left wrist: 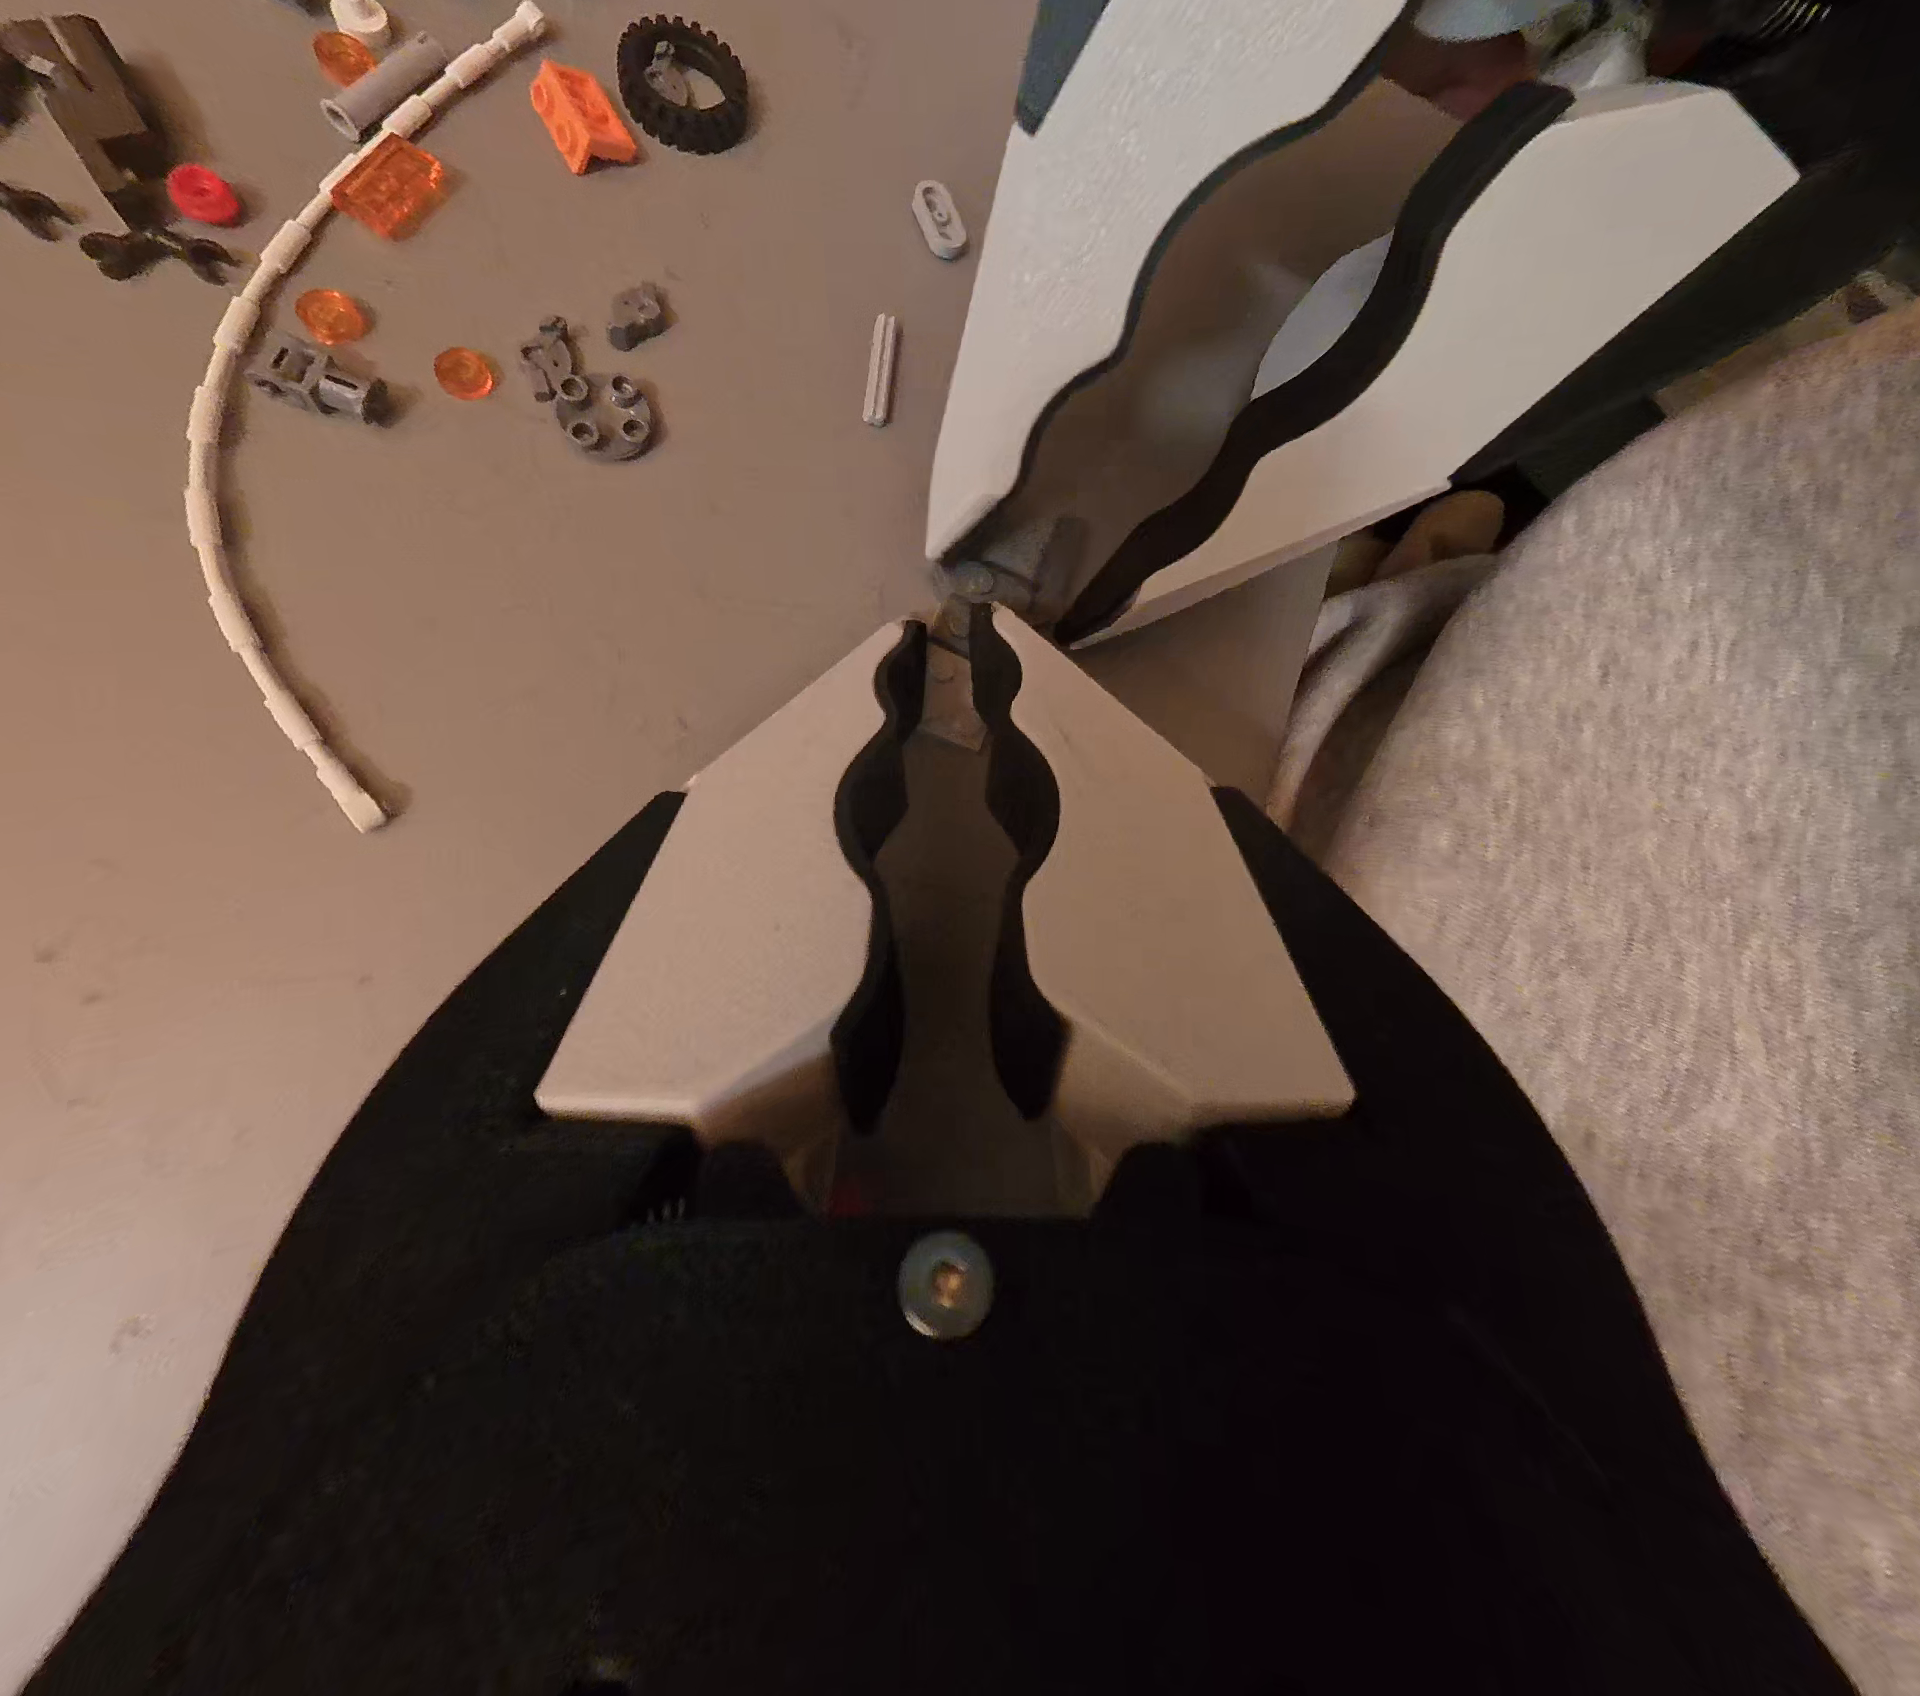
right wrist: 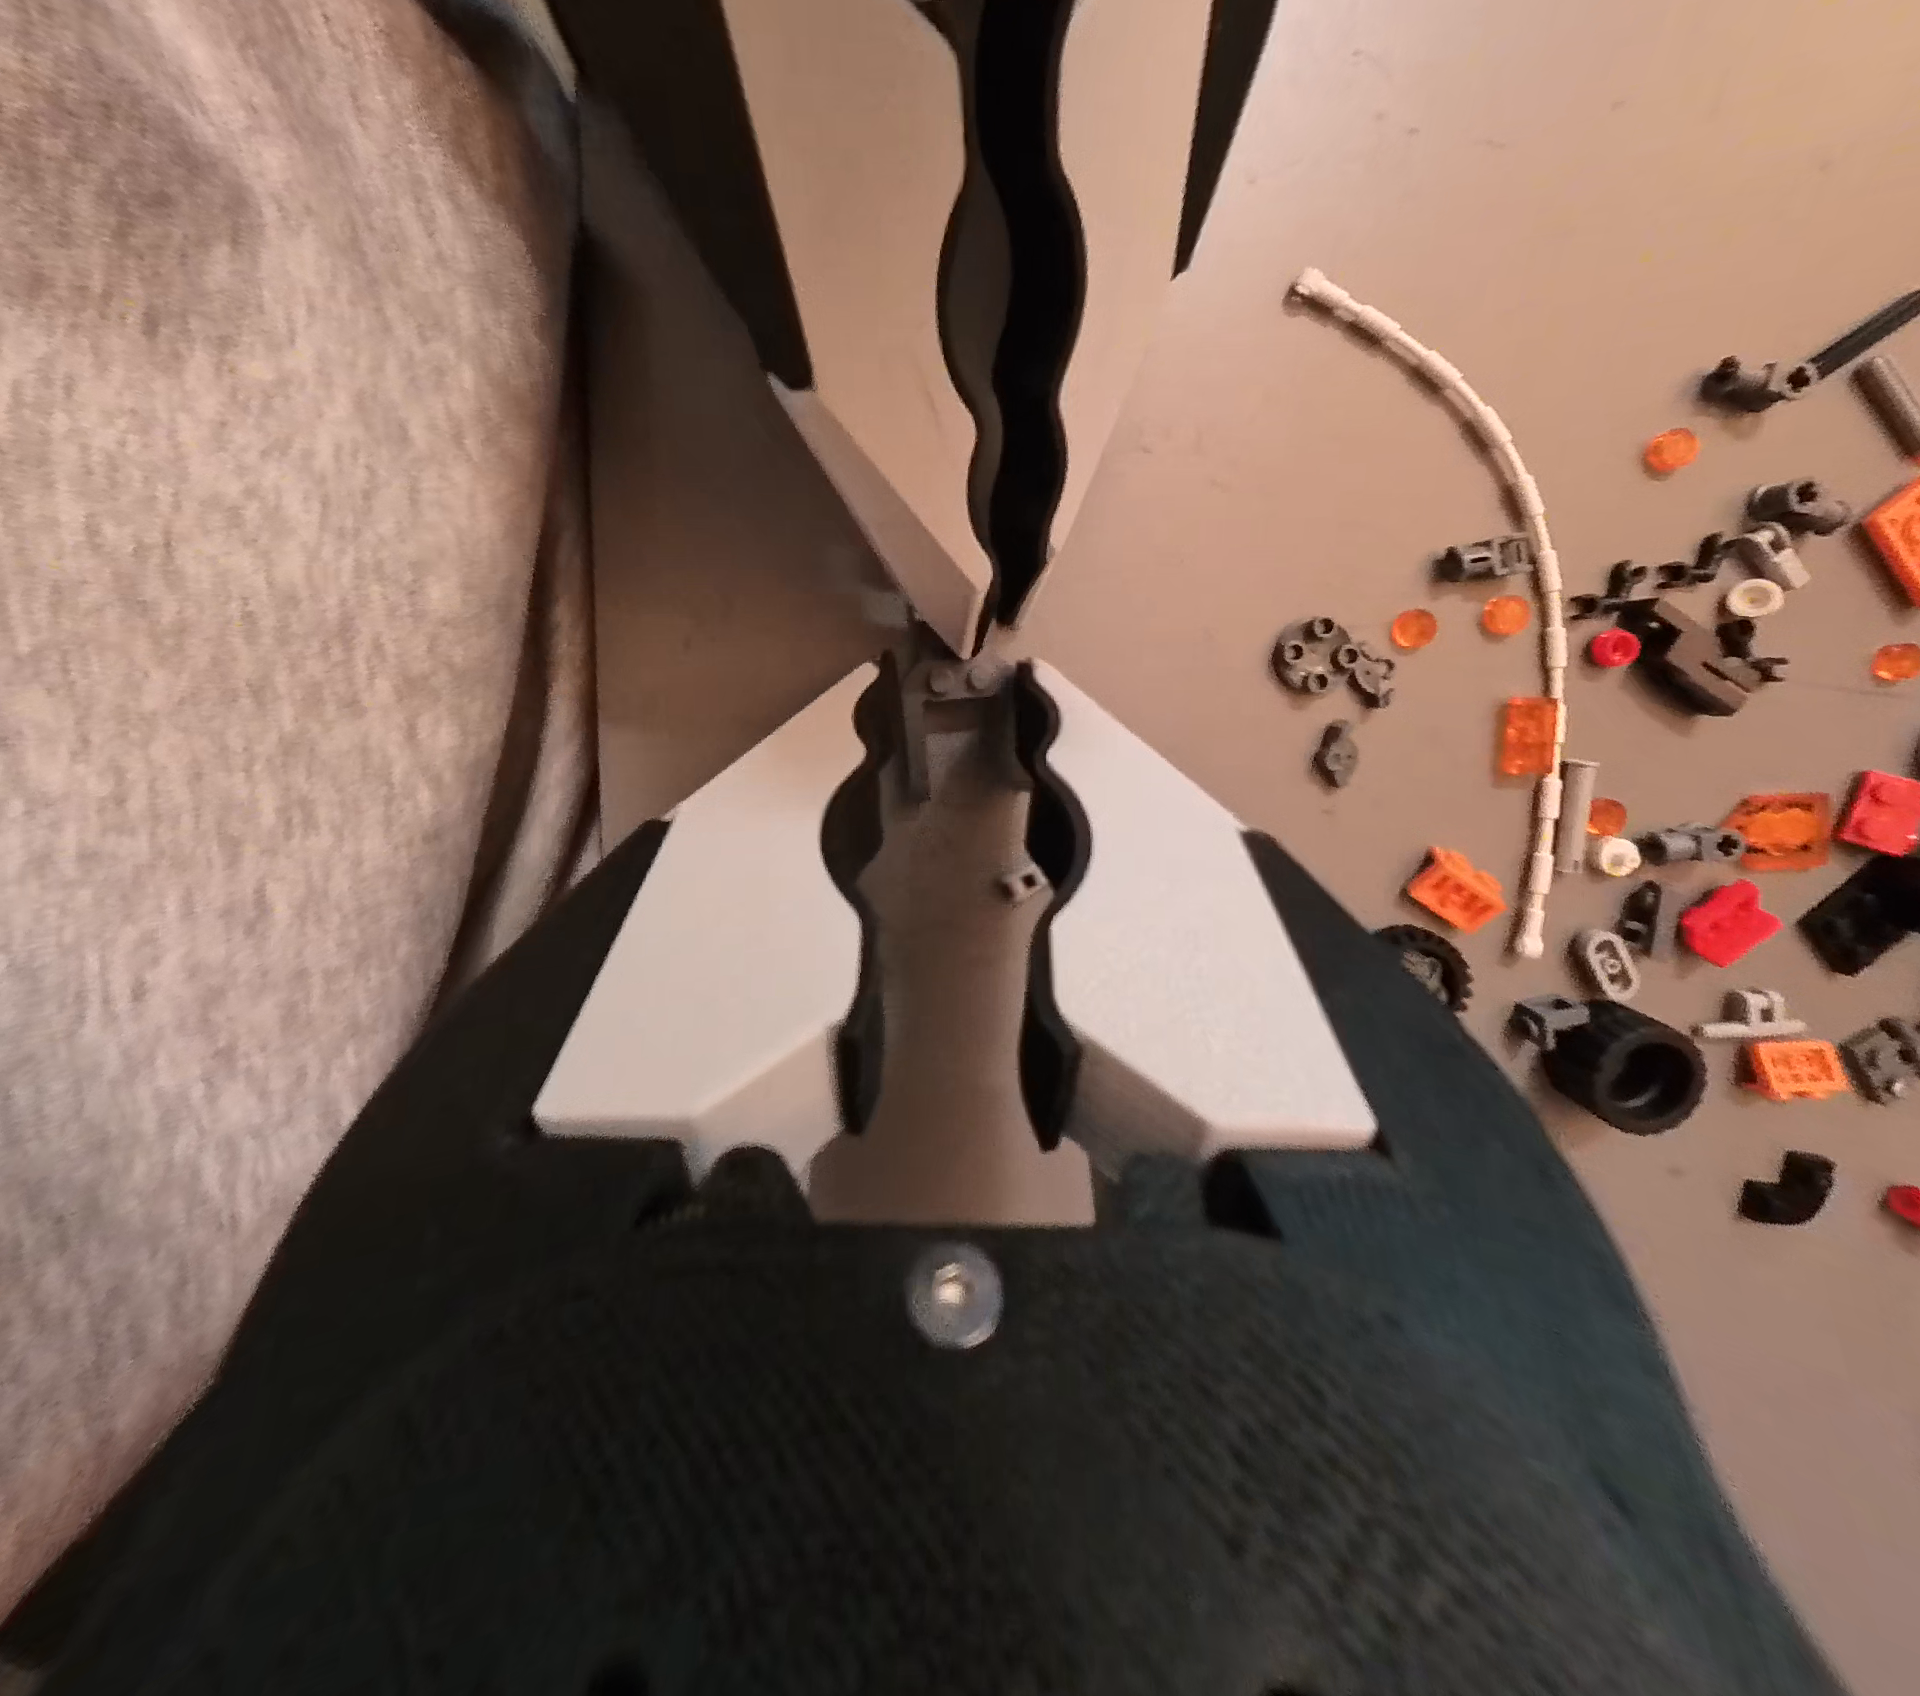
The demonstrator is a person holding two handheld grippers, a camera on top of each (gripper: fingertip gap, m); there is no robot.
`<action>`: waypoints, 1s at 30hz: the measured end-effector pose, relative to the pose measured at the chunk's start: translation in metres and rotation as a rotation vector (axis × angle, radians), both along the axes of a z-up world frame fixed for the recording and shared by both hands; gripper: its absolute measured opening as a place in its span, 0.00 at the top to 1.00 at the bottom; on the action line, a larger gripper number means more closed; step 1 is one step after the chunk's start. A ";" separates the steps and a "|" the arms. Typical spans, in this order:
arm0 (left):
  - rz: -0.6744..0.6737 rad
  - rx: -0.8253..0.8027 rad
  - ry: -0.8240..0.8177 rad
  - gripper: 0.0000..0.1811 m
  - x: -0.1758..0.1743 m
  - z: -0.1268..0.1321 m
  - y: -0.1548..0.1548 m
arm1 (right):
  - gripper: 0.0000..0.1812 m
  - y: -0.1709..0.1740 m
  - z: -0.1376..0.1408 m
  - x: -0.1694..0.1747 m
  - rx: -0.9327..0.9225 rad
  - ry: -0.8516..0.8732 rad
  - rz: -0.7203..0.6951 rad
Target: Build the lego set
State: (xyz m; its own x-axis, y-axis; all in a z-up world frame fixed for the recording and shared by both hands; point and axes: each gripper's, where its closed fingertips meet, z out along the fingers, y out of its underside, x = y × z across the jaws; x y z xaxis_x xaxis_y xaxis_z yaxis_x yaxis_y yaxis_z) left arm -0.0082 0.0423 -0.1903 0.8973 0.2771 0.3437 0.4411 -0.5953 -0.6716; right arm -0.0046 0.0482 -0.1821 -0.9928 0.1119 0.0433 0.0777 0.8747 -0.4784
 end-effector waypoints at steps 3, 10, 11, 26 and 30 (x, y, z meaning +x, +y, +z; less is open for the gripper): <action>-0.022 0.000 -0.009 0.92 0.000 0.001 -0.002 | 0.91 -0.003 0.000 0.002 -0.022 -0.016 0.001; -0.020 -0.017 -0.025 0.85 -0.007 0.005 -0.025 | 0.93 0.000 -0.007 -0.001 0.033 0.013 0.010; -0.012 -0.013 -0.025 0.85 -0.008 0.006 -0.027 | 0.92 -0.002 -0.005 0.000 0.025 0.006 0.008; 0.181 0.277 -0.140 0.85 -0.026 0.033 -0.052 | 0.90 -0.016 0.003 -0.007 0.068 -0.039 -0.106; 0.215 0.377 -0.170 0.85 -0.032 0.044 -0.059 | 0.93 -0.021 0.015 -0.009 0.011 -0.092 -0.254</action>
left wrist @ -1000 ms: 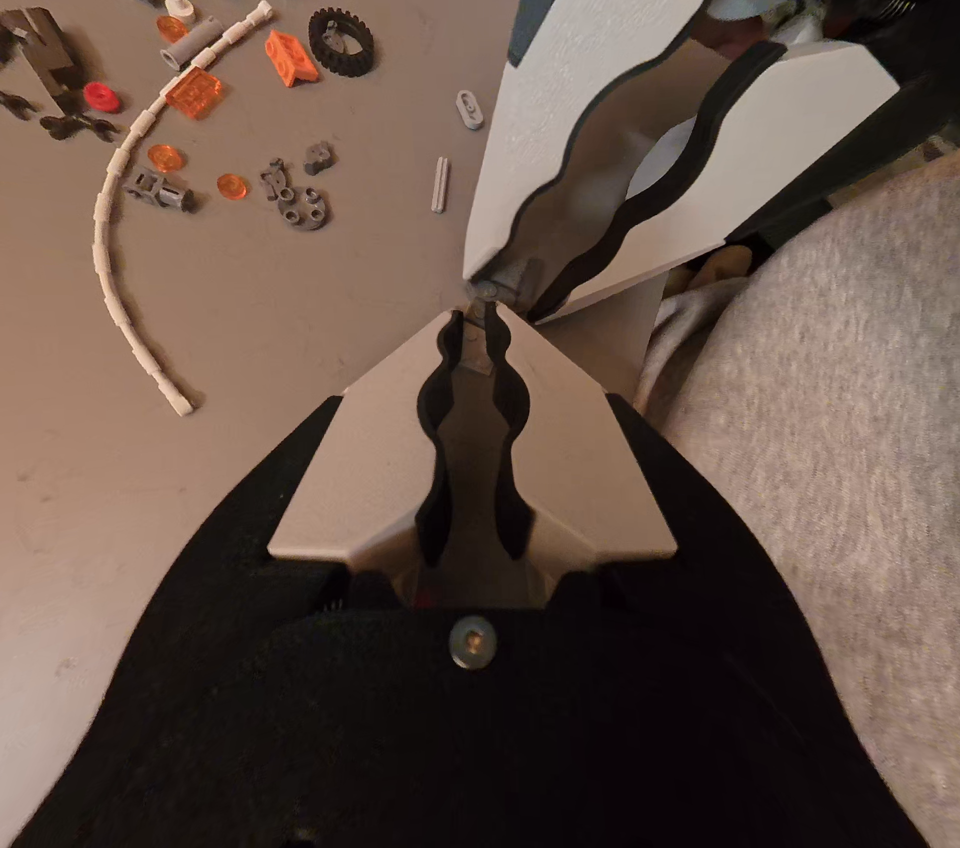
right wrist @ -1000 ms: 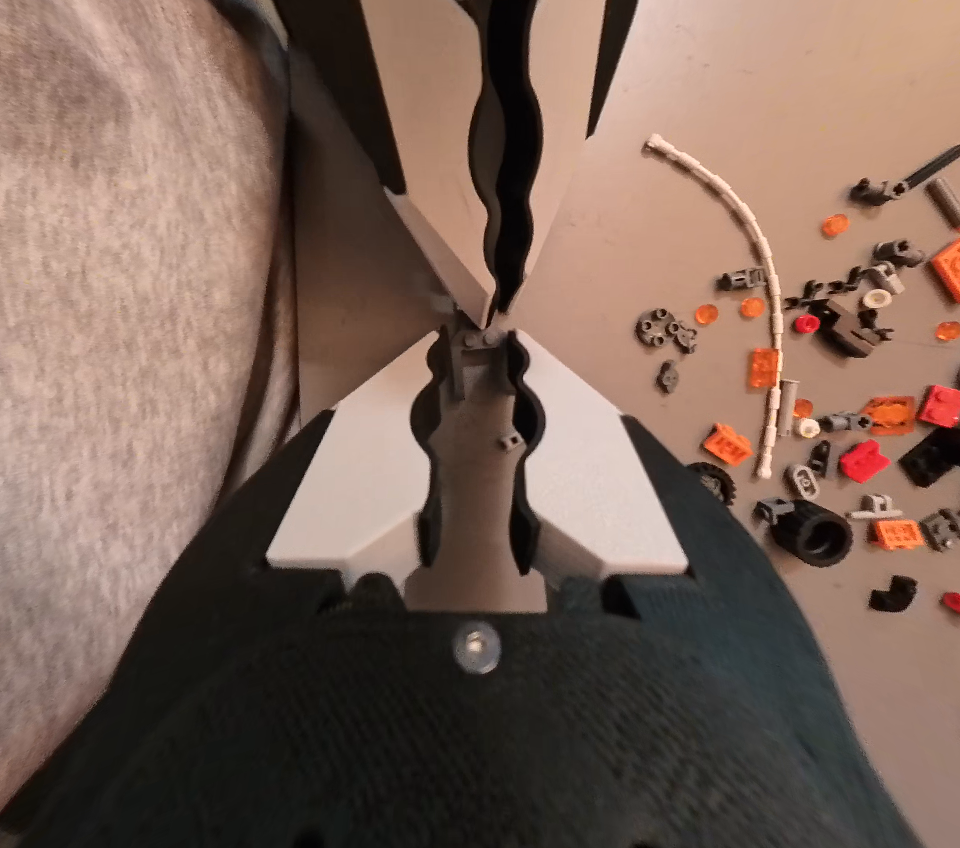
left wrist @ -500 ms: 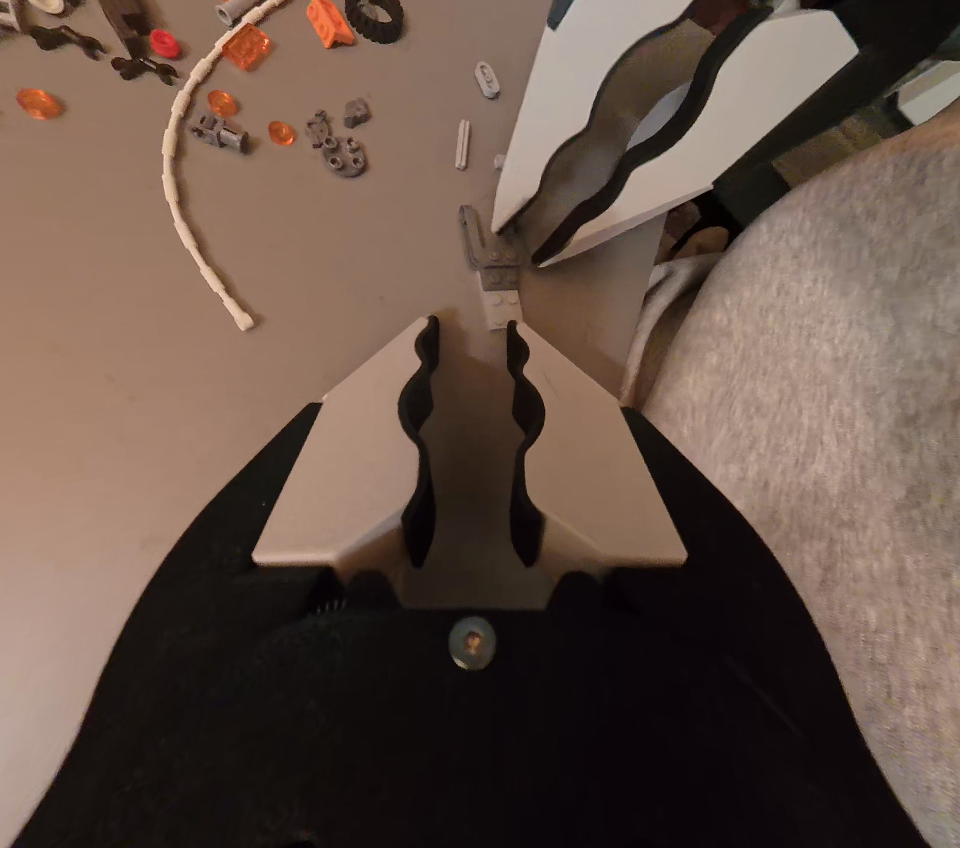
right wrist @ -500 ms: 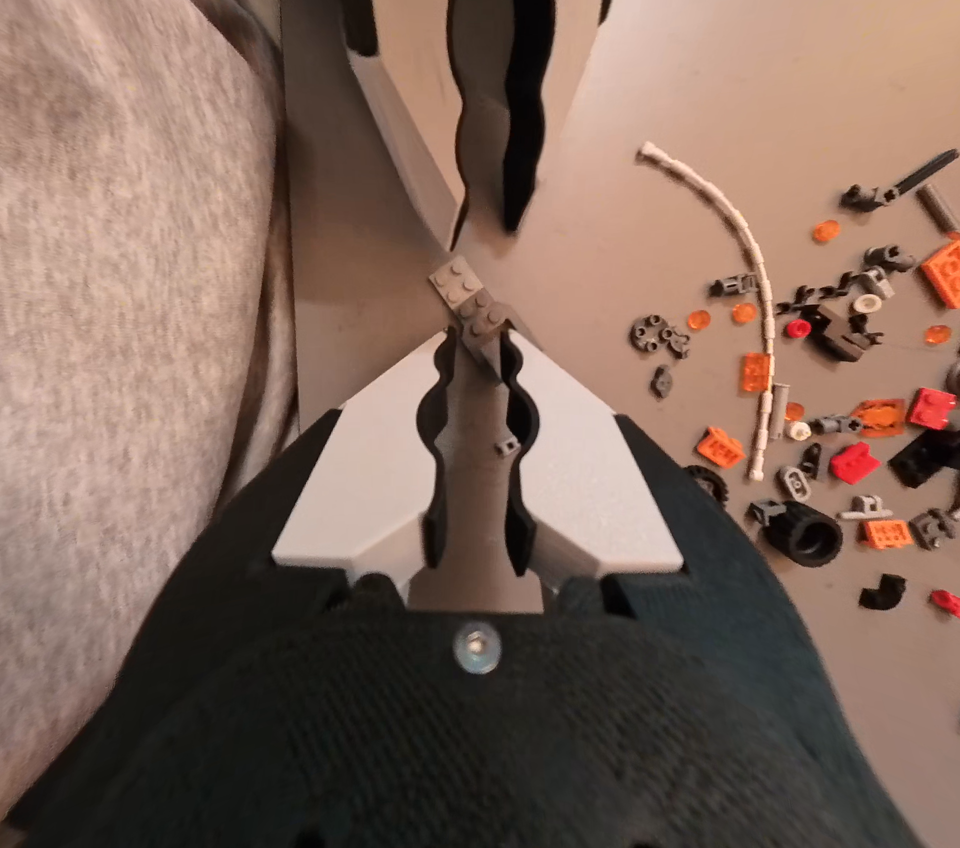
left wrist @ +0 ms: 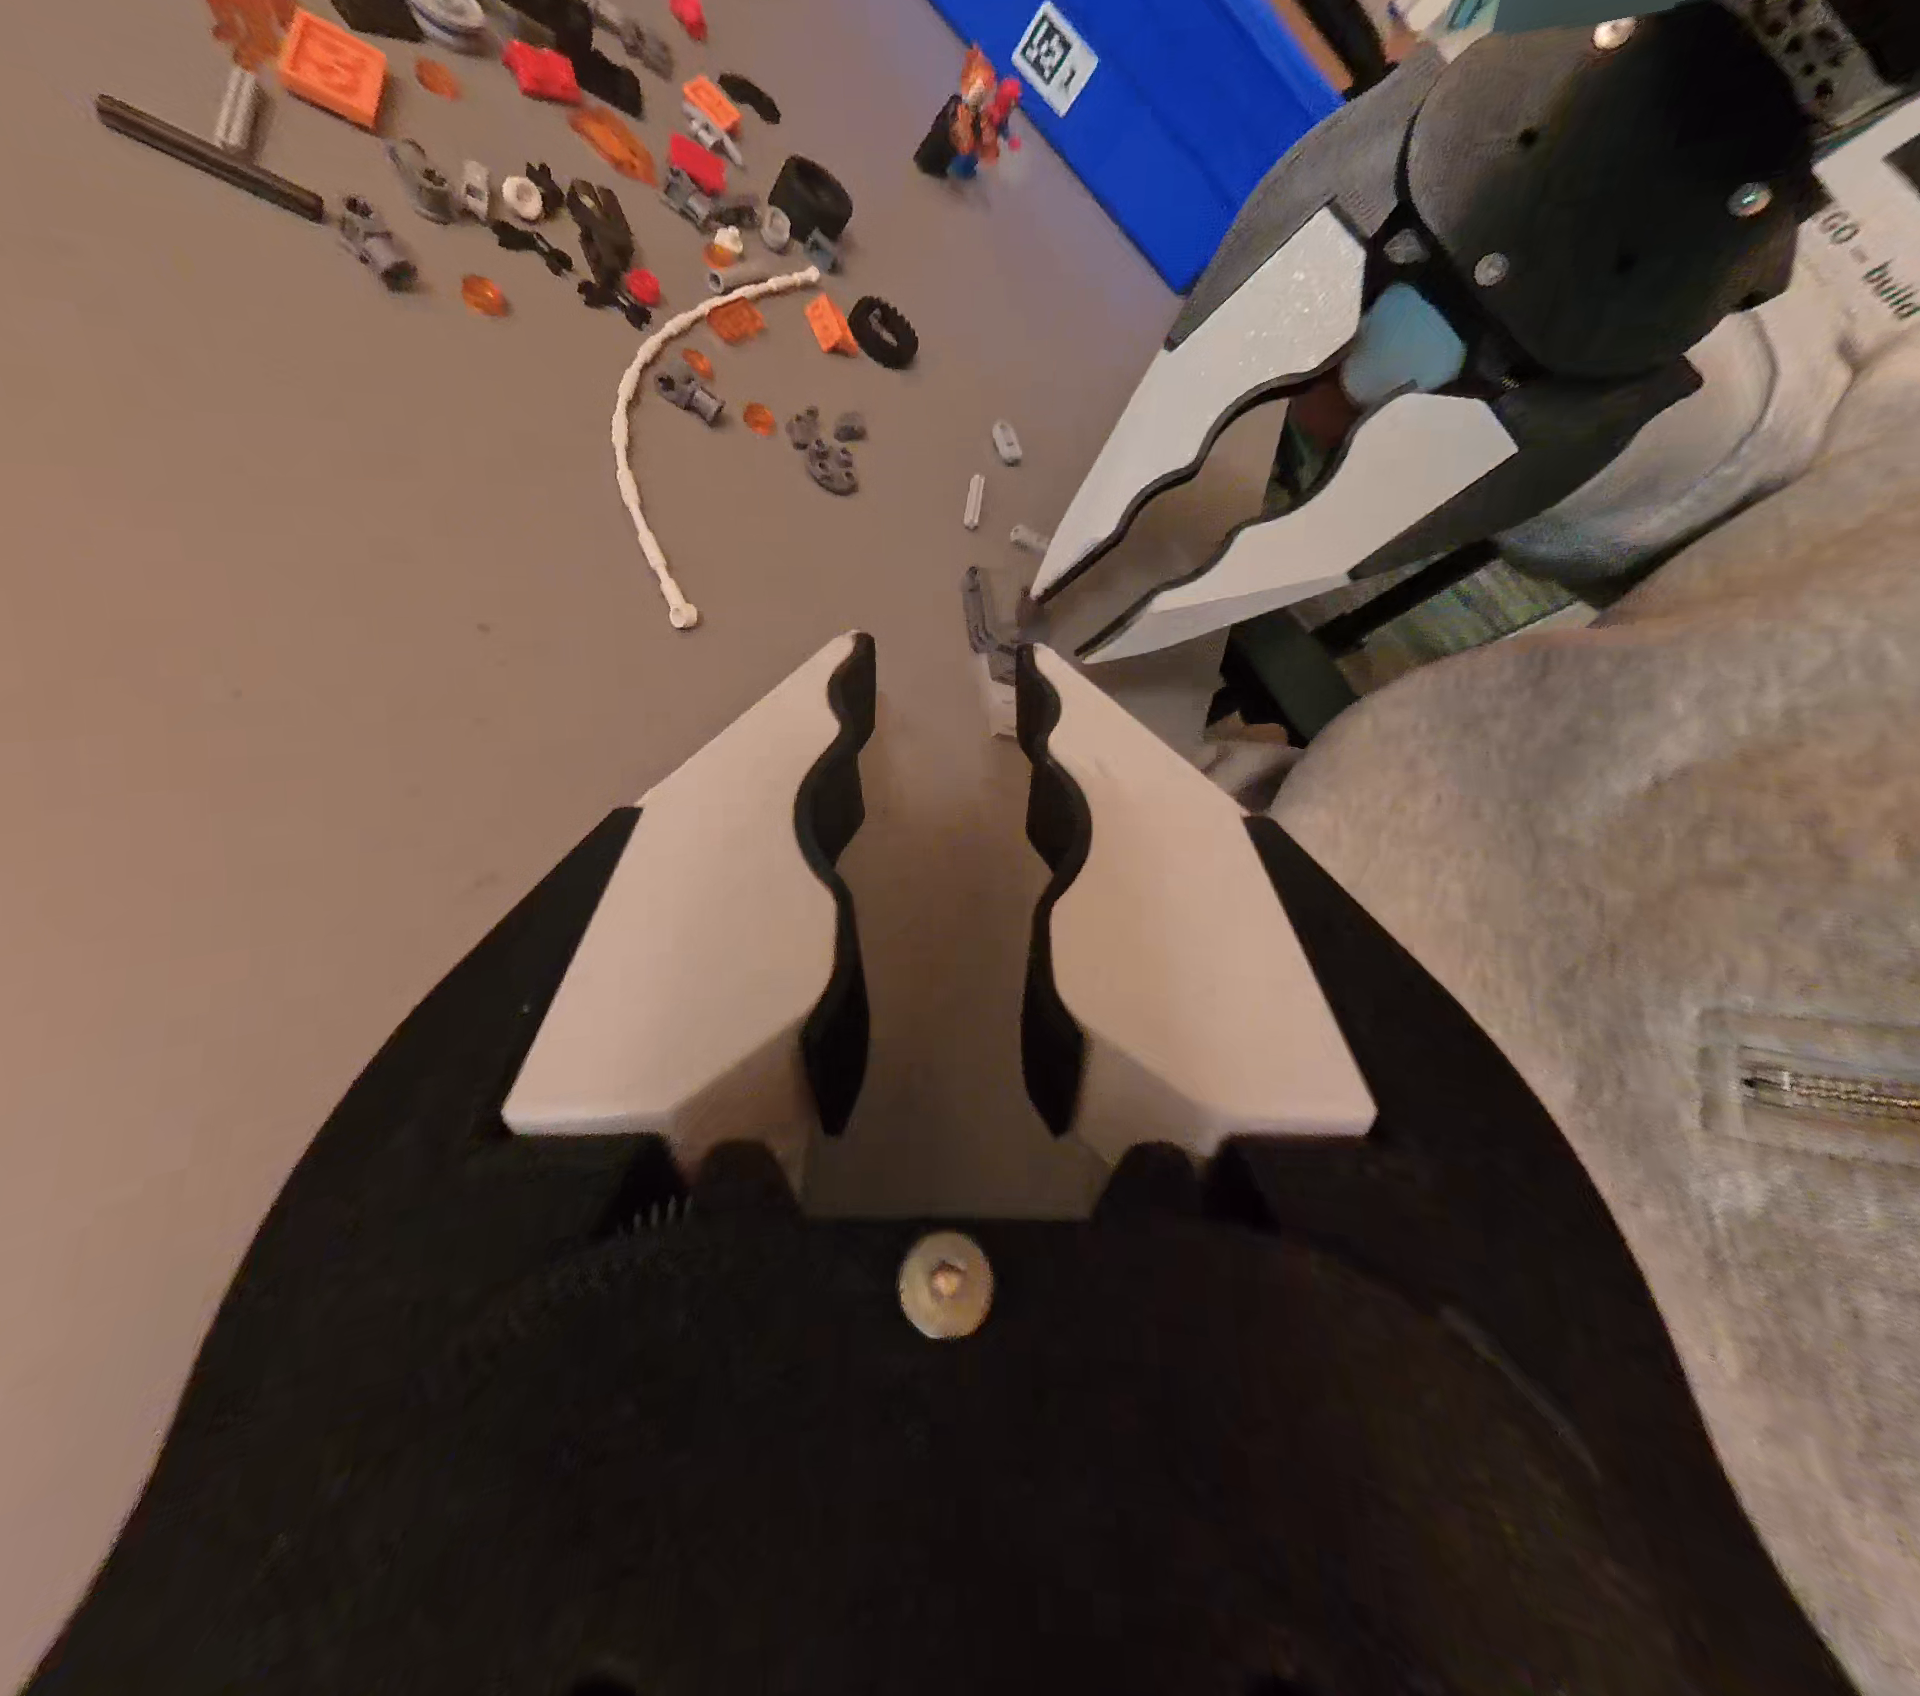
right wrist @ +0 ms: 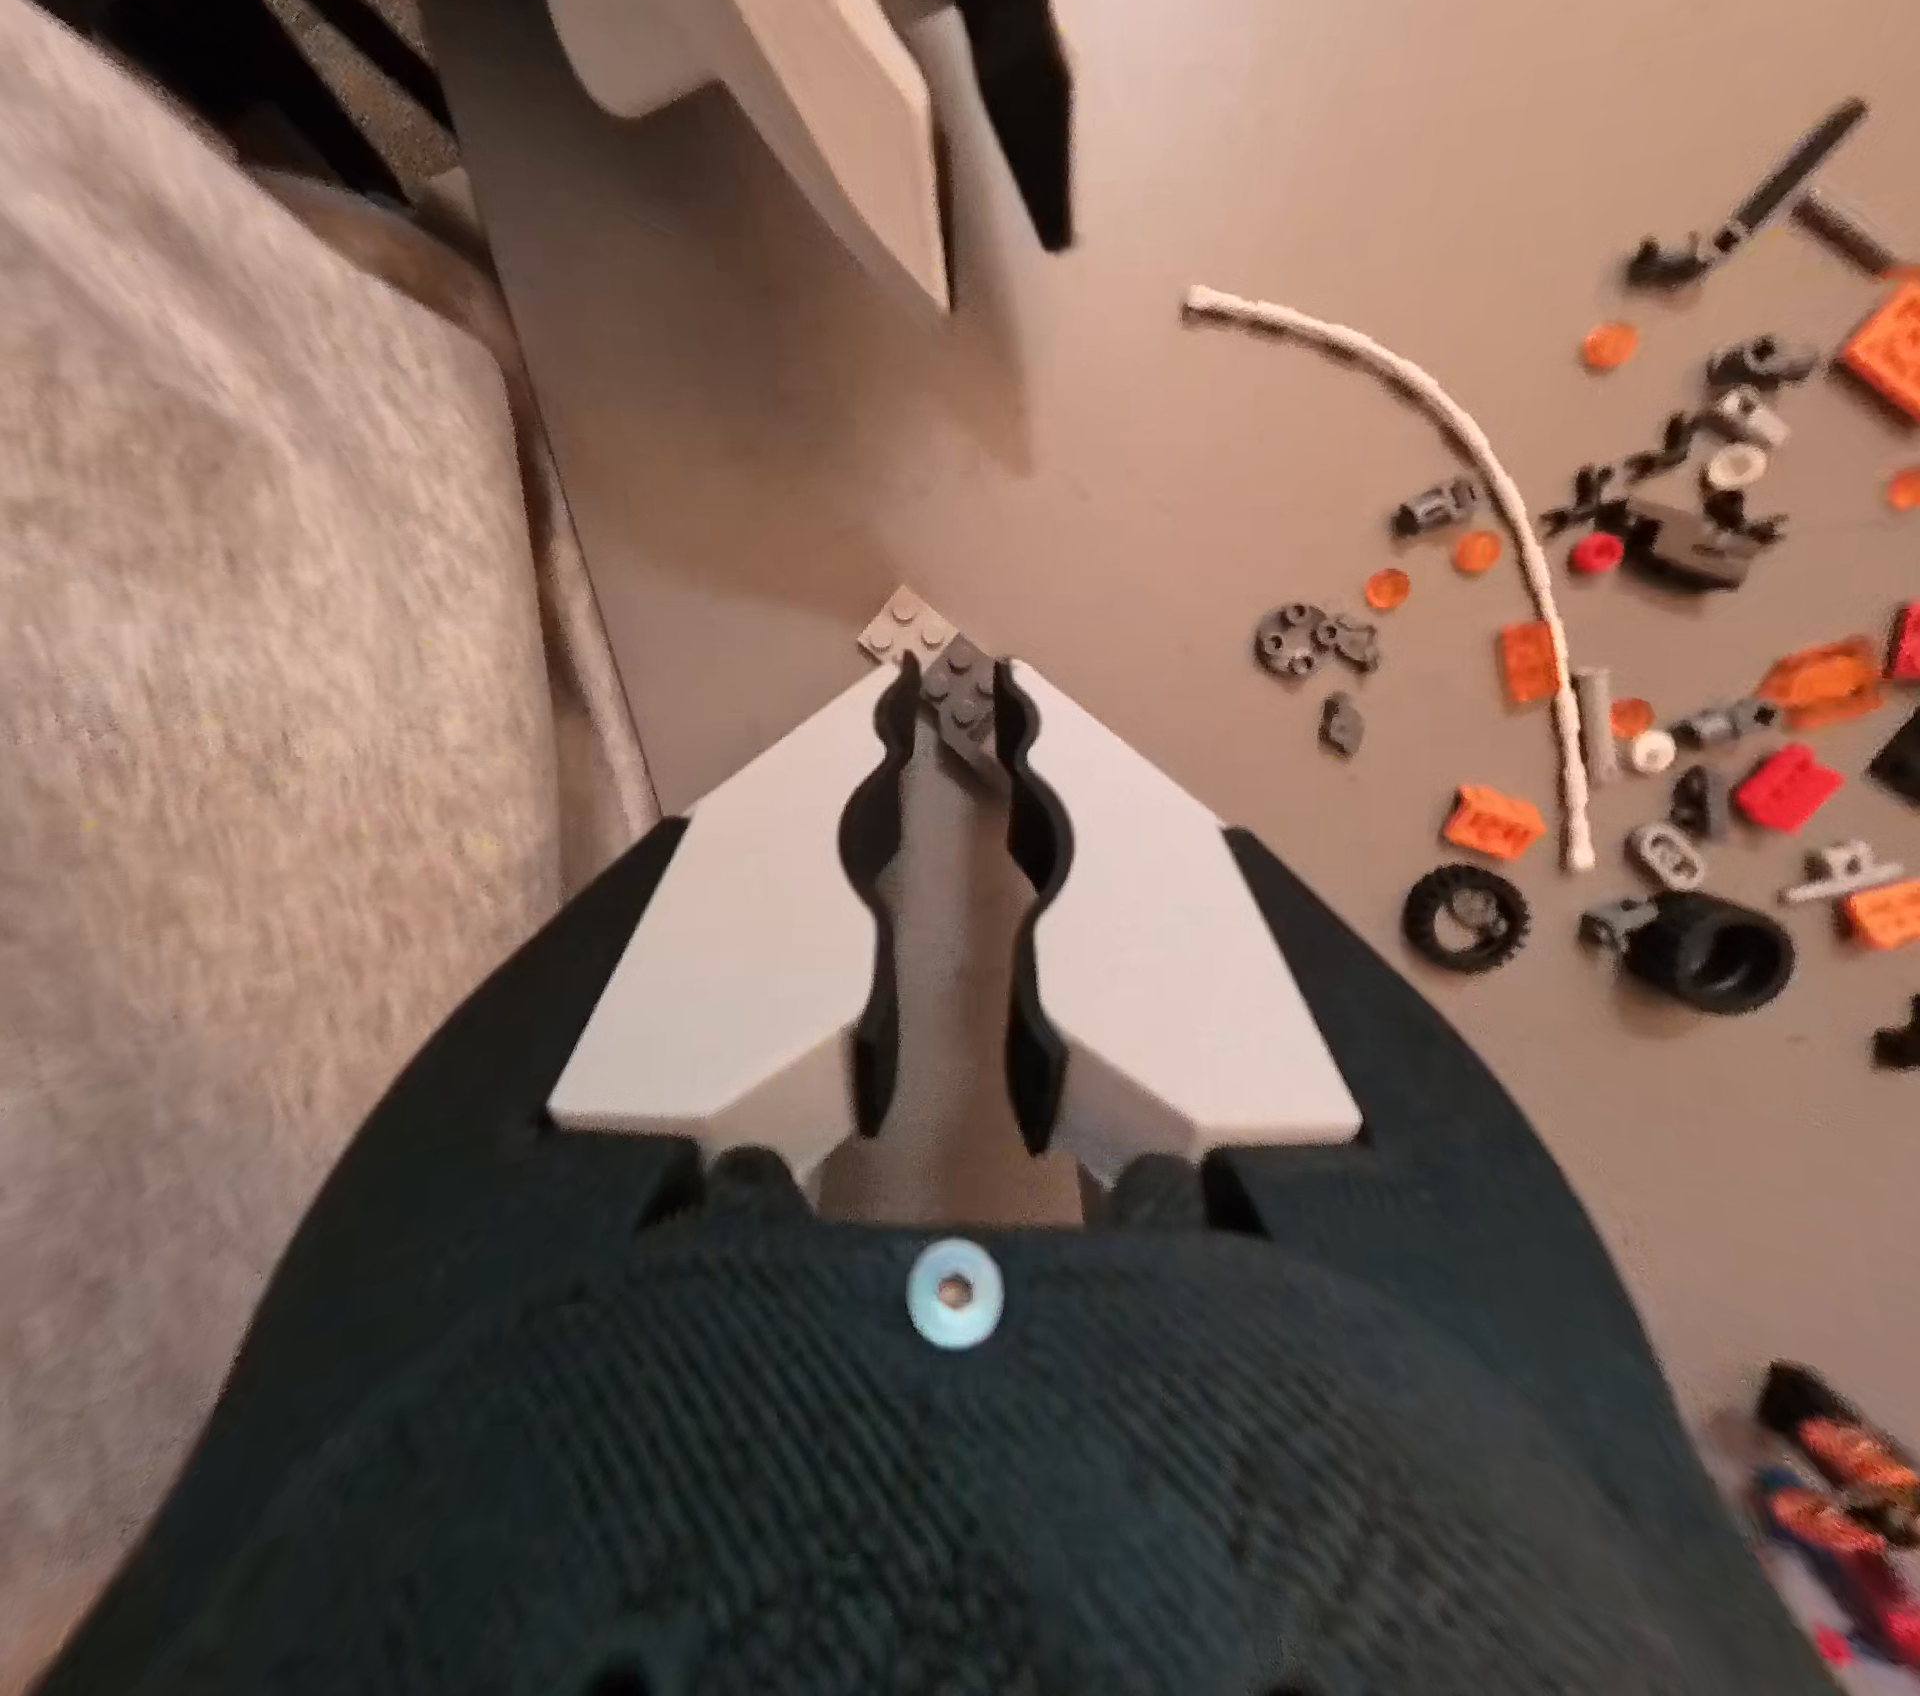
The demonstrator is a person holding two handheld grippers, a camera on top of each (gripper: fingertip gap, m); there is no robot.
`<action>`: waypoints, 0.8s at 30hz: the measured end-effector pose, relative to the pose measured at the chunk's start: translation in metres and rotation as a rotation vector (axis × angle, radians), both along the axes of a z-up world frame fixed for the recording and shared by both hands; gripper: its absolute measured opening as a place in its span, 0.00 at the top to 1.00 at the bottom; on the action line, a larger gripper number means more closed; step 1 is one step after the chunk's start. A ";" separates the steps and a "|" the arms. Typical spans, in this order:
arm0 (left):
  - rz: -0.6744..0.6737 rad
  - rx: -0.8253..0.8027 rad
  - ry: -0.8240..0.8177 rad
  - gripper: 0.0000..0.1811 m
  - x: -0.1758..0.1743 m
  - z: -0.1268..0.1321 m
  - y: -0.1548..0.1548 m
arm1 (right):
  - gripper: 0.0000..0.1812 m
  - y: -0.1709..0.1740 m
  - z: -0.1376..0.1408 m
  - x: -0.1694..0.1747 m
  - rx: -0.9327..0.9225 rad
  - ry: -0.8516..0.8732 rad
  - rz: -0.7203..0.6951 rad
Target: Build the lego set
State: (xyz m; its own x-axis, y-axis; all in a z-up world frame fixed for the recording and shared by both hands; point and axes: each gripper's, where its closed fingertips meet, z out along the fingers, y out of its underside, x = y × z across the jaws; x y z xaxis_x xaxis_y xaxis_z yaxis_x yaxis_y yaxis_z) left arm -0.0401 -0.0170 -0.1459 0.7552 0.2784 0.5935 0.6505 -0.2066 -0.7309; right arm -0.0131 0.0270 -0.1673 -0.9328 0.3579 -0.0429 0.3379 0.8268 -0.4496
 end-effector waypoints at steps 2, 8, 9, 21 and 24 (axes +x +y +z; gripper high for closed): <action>0.000 0.024 -0.003 0.85 0.000 0.003 -0.001 | 0.93 0.004 -0.004 -0.002 0.021 -0.027 -0.090; 0.019 0.086 -0.016 0.86 -0.003 0.010 -0.006 | 0.89 0.007 -0.018 -0.003 0.048 -0.104 -0.269; 0.023 0.090 -0.020 0.86 -0.004 0.010 -0.007 | 0.90 0.006 -0.019 -0.002 0.043 -0.117 -0.277; 0.032 0.150 -0.057 0.86 -0.007 0.014 -0.013 | 0.93 -0.003 -0.019 -0.002 0.091 -0.085 -0.120; 0.032 0.160 -0.068 0.87 -0.008 0.015 -0.014 | 0.93 -0.001 -0.018 -0.004 0.113 -0.090 -0.128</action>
